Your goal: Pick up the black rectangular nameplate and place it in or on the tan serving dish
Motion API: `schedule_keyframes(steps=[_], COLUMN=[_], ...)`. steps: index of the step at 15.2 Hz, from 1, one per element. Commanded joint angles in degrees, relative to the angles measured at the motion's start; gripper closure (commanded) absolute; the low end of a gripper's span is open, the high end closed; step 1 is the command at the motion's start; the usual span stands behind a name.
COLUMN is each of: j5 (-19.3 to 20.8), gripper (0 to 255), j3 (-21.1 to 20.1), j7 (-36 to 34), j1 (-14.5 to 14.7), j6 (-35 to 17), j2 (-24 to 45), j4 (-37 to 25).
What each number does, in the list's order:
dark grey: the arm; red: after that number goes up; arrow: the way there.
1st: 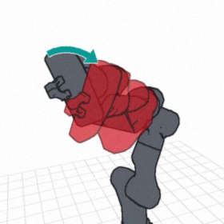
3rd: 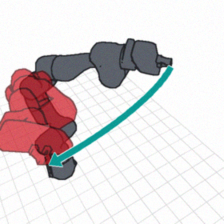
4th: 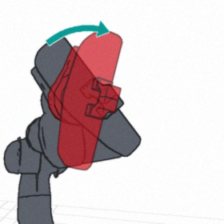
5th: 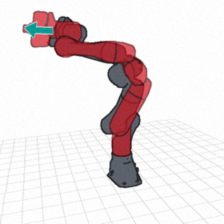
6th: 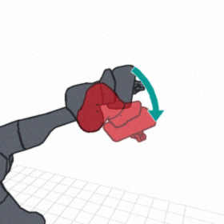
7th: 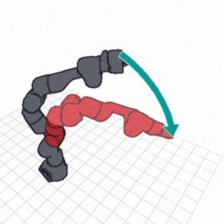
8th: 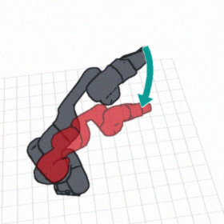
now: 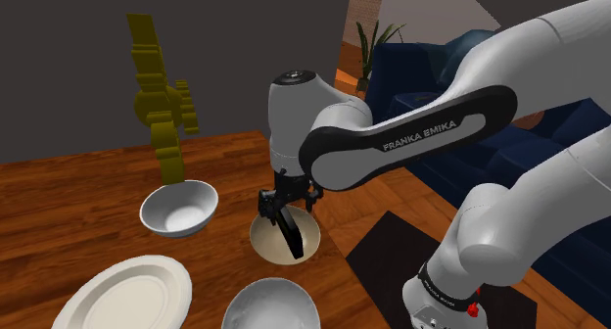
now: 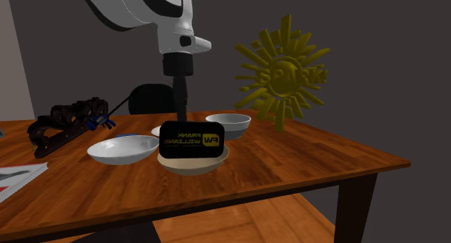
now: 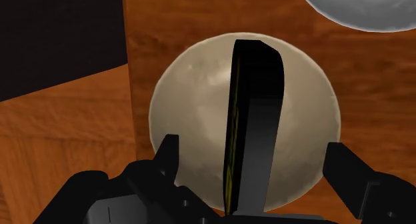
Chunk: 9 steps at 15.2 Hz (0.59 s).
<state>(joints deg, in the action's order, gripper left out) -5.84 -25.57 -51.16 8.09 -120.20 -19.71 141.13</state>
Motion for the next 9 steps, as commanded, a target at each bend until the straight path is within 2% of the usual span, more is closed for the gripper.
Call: schedule_keyframes(steps=[1,3,9], j5=[-0.2,-0.3,-0.3], gripper=[0,0,0], j3=[0.4,0.9,0.9], j7=[0.3,0.5,0.5], j1=[0.1,0.1,0.1], j6=[3.3,7.0,7.0], j2=[-1.2,-2.3,-2.3], j4=[-2.1,-4.8,-4.8])
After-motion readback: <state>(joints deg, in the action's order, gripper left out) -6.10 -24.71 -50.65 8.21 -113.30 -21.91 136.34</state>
